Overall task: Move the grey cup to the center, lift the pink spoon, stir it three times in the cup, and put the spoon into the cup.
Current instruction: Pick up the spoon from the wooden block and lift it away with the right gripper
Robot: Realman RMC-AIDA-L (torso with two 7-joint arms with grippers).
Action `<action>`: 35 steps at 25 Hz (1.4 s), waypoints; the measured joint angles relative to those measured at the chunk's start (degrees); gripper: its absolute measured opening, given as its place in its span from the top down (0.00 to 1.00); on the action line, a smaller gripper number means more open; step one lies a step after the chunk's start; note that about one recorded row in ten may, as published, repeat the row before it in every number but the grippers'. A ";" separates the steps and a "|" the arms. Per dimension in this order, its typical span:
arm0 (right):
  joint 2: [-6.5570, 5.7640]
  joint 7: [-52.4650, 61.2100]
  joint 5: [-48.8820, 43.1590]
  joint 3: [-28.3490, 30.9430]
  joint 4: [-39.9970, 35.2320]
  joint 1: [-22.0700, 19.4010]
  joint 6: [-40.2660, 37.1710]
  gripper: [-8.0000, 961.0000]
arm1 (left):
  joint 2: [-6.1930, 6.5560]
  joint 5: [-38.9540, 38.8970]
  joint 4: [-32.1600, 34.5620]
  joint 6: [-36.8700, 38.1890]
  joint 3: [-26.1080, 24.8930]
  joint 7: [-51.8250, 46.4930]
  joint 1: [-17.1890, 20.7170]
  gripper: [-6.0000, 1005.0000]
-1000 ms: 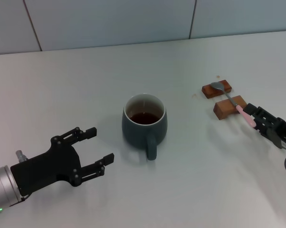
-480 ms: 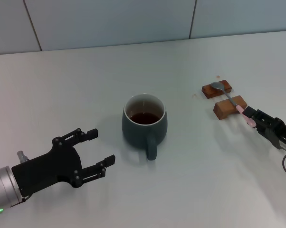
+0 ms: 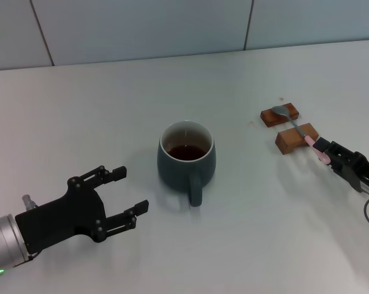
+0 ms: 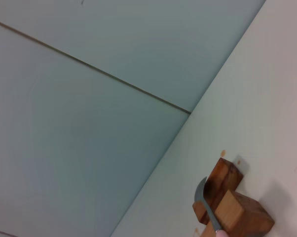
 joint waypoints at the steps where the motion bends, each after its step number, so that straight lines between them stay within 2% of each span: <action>1: 0.00 -0.03 0.00 0.00 0.00 0.02 0.01 0.45 | 0.00 0.00 0.00 0.00 0.00 0.03 0.05 0.22; 14: 0.15 0.00 -0.31 0.00 0.07 0.59 1.37 0.45 | 0.00 0.00 0.00 0.13 -0.02 0.21 0.17 0.22; 20: 0.15 0.02 -0.36 0.00 0.09 0.76 1.48 0.57 | 0.00 0.00 0.00 0.07 0.33 0.25 0.33 0.22; 28: 0.26 -0.05 -0.40 0.05 0.09 0.73 1.74 0.58 | 0.00 0.00 0.00 0.04 0.51 0.32 0.35 0.22; 35: 0.40 -0.63 -0.02 0.62 -0.09 0.45 2.34 0.70 | 0.00 0.00 0.00 -0.03 0.51 0.51 0.52 0.22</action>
